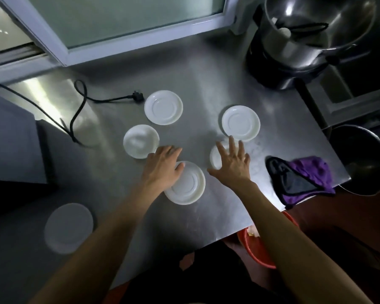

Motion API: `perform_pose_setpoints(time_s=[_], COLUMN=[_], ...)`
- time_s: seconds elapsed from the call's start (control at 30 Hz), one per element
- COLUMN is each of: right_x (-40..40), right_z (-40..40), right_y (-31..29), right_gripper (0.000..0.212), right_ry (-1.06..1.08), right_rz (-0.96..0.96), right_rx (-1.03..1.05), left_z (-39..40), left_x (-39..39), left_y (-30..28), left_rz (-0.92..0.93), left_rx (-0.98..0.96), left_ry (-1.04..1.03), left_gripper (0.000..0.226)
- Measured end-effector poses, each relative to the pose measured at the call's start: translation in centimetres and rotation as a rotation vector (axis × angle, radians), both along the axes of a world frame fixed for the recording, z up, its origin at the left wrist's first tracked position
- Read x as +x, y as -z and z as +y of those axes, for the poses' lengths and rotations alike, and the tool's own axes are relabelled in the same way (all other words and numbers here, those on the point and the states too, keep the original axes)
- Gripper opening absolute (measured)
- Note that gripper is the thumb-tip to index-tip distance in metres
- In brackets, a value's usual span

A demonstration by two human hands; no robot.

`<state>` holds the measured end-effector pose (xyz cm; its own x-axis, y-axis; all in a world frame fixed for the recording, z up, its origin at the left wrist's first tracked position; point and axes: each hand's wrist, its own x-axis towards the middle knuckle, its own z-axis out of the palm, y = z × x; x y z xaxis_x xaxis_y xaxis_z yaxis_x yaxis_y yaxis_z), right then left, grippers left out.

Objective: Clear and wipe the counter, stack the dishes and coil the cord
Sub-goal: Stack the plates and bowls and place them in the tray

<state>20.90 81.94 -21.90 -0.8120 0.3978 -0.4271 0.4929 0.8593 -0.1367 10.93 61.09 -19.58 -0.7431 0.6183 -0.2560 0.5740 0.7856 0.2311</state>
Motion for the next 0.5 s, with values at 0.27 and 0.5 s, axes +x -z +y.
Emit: perform_pose_setpoints(time_s=[0.27,0.5], right_x=[-4.0,-8.4], right_z=[0.2,-1.7], right_y=[0.8,0.3], right_gripper=[0.089,0.089], right_ry=[-0.104,-0.220], right_rz=[0.143,0.178], right_rx=[-0.003,-0.048], left_z=[0.0,-1.3], left_x=[-2.2,-5.2], left_y=[1.7,1.8], left_rz=[0.053,0.069], left_rx=[0.052,-0.012], left_ry=[-0.128,-0.250], left_gripper=[0.051,0.062])
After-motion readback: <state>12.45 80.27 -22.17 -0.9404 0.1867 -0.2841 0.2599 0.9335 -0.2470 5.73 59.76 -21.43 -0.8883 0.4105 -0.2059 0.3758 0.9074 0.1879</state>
